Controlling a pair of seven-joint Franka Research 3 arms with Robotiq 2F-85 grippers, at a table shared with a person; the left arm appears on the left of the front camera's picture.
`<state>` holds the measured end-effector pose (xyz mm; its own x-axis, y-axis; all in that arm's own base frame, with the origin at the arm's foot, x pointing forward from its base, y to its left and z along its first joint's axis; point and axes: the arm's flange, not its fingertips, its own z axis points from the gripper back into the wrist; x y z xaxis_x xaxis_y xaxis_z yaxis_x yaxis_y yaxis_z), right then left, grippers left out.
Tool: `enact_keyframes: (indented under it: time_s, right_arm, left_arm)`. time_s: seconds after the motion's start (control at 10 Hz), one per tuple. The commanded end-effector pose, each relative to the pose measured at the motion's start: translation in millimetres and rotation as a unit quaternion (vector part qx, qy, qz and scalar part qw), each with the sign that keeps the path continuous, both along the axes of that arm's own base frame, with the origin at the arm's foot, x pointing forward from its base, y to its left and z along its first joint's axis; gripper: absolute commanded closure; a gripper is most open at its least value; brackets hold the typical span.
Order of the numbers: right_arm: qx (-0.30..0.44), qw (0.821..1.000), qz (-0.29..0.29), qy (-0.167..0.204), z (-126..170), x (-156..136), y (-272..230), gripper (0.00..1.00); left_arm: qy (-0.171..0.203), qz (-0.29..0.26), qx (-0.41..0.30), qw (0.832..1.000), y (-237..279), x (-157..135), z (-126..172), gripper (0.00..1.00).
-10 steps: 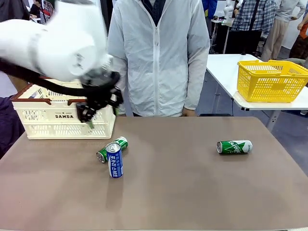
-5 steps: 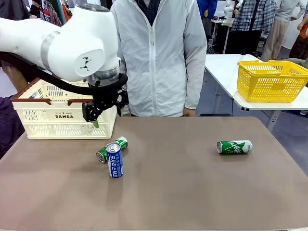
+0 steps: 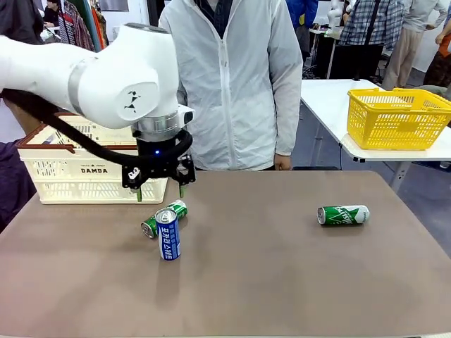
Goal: Place the drinks into the Shopping basket.
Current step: Pick up one drink and place it into the Shopping basket.
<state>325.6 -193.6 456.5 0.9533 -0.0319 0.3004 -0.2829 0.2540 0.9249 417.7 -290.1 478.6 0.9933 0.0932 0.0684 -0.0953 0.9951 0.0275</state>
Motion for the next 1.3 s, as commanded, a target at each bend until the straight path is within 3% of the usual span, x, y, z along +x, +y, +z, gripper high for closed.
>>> enact_keyframes:
  time_s: [0.0,0.1,0.2,0.4,0.6,0.8,1.2]
  right_arm:
    - [-0.005,1.0,0.008,-0.006,2.4,-2.1,-1.5,0.0]
    - [-0.005,1.0,0.008,-0.006,2.4,-2.1,-1.5,0.0]
    - [-0.005,1.0,0.008,-0.006,2.4,-2.1,-1.5,0.0]
    - [-0.005,1.0,0.008,-0.006,2.4,-2.1,-1.5,0.0]
    - [-0.005,1.0,0.008,-0.006,2.4,-2.1,-1.5,0.0]
    - [-0.005,1.0,0.008,-0.006,2.4,-2.1,-1.5,0.0]
    - [-0.005,1.0,0.008,-0.006,2.4,-2.1,-1.5,0.0]
  left_arm:
    - [0.042,-0.13,-0.047,0.99,43.8,-11.0,3.7,0.0]
    - [0.046,-0.146,-0.07,0.986,45.7,-17.9,-6.1,0.0]
    - [0.039,-0.129,-0.078,0.988,43.1,-24.4,-19.2,0.0]
    - [0.007,-0.063,-0.066,0.996,34.4,-40.2,-39.7,0.0]
    - [-0.034,-0.047,-0.086,0.995,22.8,-46.7,-50.2,0.0]
    - [-0.044,-0.054,-0.111,0.991,12.9,-39.7,-57.3,0.0]
    - [-0.054,-0.015,-0.056,0.997,2.7,-23.1,-74.4,0.0]
